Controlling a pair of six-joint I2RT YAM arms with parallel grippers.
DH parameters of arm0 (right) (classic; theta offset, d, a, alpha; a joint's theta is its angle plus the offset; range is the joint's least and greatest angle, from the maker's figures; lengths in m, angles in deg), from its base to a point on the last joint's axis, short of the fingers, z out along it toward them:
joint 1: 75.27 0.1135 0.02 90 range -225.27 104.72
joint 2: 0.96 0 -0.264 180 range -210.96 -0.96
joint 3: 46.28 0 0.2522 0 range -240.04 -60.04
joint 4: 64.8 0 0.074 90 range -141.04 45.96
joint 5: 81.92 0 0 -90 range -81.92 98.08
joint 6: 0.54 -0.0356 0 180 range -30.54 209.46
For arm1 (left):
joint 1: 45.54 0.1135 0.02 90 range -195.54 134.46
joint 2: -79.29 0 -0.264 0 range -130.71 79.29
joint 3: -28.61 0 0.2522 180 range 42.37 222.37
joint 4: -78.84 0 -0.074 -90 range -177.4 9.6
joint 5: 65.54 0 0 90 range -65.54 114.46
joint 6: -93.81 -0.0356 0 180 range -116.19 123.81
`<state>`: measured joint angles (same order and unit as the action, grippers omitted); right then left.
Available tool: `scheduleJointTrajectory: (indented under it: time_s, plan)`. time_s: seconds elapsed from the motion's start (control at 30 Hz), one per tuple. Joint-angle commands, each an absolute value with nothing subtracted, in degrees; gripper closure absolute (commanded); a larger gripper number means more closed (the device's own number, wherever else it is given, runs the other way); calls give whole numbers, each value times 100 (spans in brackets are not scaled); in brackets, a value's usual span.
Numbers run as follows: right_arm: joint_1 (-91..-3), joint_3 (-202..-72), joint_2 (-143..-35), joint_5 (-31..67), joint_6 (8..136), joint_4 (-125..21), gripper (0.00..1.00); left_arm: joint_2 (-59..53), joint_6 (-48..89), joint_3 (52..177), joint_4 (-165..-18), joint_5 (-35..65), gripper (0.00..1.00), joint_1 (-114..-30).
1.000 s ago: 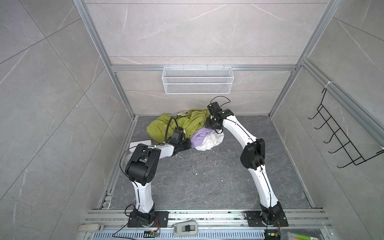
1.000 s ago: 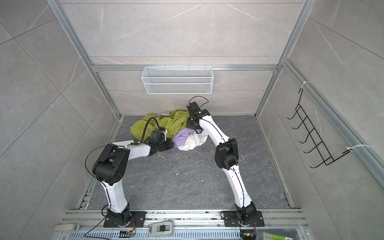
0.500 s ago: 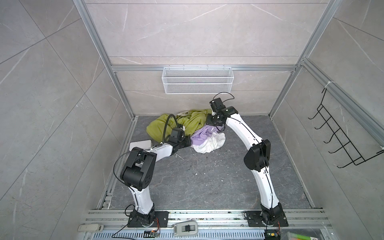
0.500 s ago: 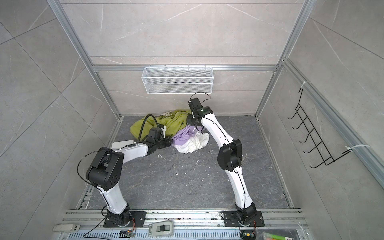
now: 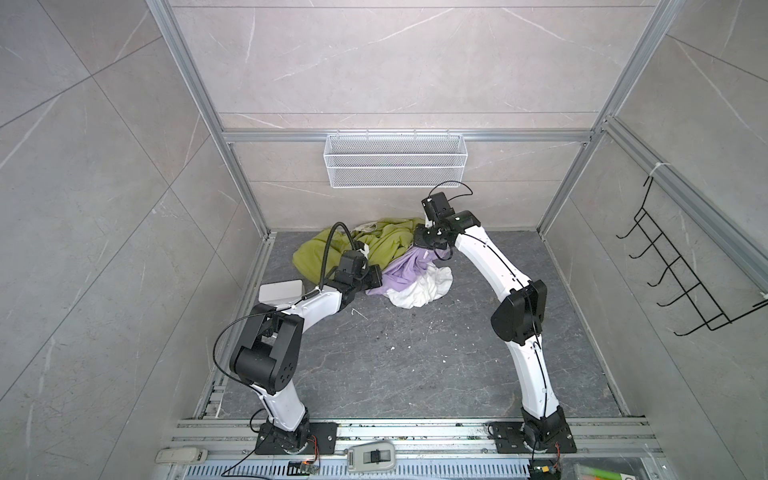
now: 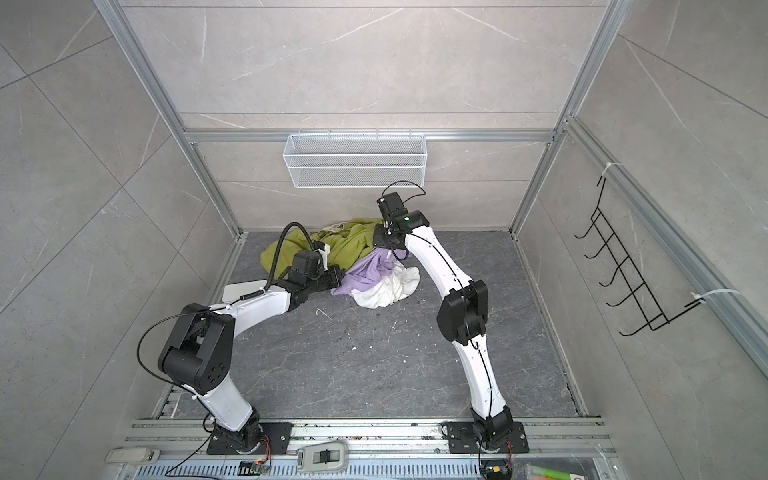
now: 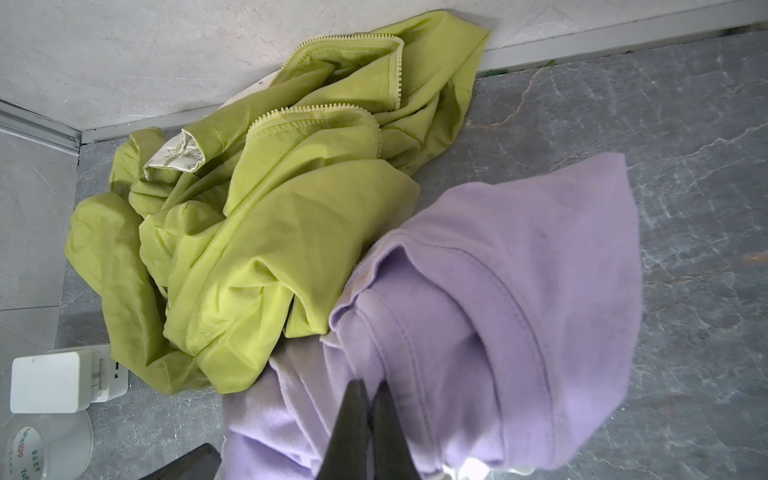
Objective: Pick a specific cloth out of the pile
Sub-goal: 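Lift lavender shirt with right gripper while left gripper holds green jacket down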
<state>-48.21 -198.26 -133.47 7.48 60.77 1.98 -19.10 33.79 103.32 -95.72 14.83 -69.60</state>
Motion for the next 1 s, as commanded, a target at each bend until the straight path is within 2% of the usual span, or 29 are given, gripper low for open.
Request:
scheduleJointTrajectory:
  time_s: [0.0, 0.37, 0.5, 0.6, 0.97]
  plan:
    - [-4786, -20053, -12901, 802, 6204, 82, 100, -1545, 3246, 10410, -9567, 1576, 100, -6990]
    - [-4785, -20146, -12733, 843, 6213, 126, 100, -1346, 2988, 10251, -9303, 1569, 100, -7007]
    - [-4785, -20143, -12594, 915, 6230, 118, 100, -1280, 2805, 10060, -9387, 1473, 78, -7007]
    - [-4778, -20150, -12496, 1041, 6239, 61, 100, -1192, 2641, 10029, -9390, 1408, 68, -7007]
    - [-4750, -20541, -12250, 1247, 6275, 152, 100, -764, 2525, 9828, -9548, 1350, 63, -7024]
